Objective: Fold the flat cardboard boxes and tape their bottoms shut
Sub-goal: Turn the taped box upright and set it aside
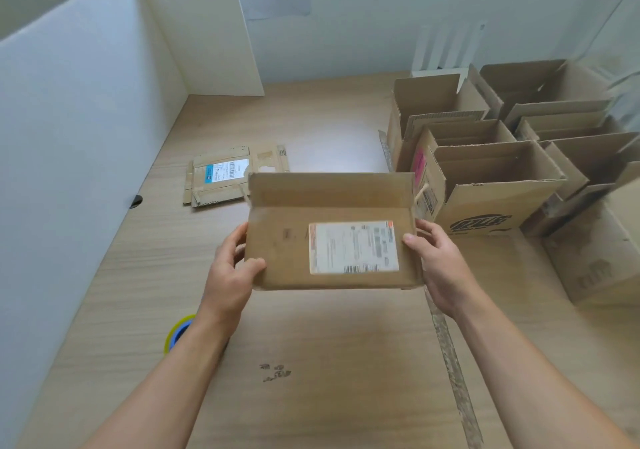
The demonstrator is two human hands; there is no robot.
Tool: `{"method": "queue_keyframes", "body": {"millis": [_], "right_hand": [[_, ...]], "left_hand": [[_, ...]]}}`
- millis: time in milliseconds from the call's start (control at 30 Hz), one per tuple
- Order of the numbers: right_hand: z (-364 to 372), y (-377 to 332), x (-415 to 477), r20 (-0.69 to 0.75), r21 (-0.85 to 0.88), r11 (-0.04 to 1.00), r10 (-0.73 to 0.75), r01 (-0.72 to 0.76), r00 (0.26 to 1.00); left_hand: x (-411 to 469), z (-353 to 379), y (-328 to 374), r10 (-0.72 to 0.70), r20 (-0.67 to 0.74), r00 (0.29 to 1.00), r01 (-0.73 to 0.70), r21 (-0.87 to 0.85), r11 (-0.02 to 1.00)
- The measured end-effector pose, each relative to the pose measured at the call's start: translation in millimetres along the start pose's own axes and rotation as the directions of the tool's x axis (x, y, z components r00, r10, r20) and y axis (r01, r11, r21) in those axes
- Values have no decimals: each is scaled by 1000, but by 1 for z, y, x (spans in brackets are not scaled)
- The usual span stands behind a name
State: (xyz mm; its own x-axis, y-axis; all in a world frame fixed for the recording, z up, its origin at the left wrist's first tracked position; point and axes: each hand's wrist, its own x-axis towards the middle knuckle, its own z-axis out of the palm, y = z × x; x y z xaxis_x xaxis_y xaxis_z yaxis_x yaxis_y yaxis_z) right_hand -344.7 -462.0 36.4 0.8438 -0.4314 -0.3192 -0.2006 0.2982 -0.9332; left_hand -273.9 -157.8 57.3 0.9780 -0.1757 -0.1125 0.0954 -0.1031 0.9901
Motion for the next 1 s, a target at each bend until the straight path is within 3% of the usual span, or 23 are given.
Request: {"method": "queue_keyframes", "body": {"millis": [200, 367, 533, 633, 833, 1000], "right_hand": [[-10, 3, -2, 181, -59, 998, -18, 29, 983], [-27, 33, -4, 9, 52, 995, 88, -89, 996], [-31, 50, -12, -34, -249, 964, 83, -89, 996], [-32, 46, -14, 6, -418, 908, 48, -41, 999], [-21, 18, -6, 91, -493, 866, -50, 88, 995], [-4, 6, 3, 181, -781, 591, -95, 202, 979]], "left_hand": [[-6, -1, -14, -29, 139, 990, 14, 108, 994], [-24, -12, -42, -198, 219, 955, 166, 154, 974], [-28, -23, -52, -213, 196, 957, 180, 173, 968], [-24, -28, -50, -223, 105, 969, 206, 150, 967], [-24, -30, -50, -91, 39, 995, 73, 336, 939], [-28, -21, -48, 2, -12, 1000, 3, 431, 902]]}}
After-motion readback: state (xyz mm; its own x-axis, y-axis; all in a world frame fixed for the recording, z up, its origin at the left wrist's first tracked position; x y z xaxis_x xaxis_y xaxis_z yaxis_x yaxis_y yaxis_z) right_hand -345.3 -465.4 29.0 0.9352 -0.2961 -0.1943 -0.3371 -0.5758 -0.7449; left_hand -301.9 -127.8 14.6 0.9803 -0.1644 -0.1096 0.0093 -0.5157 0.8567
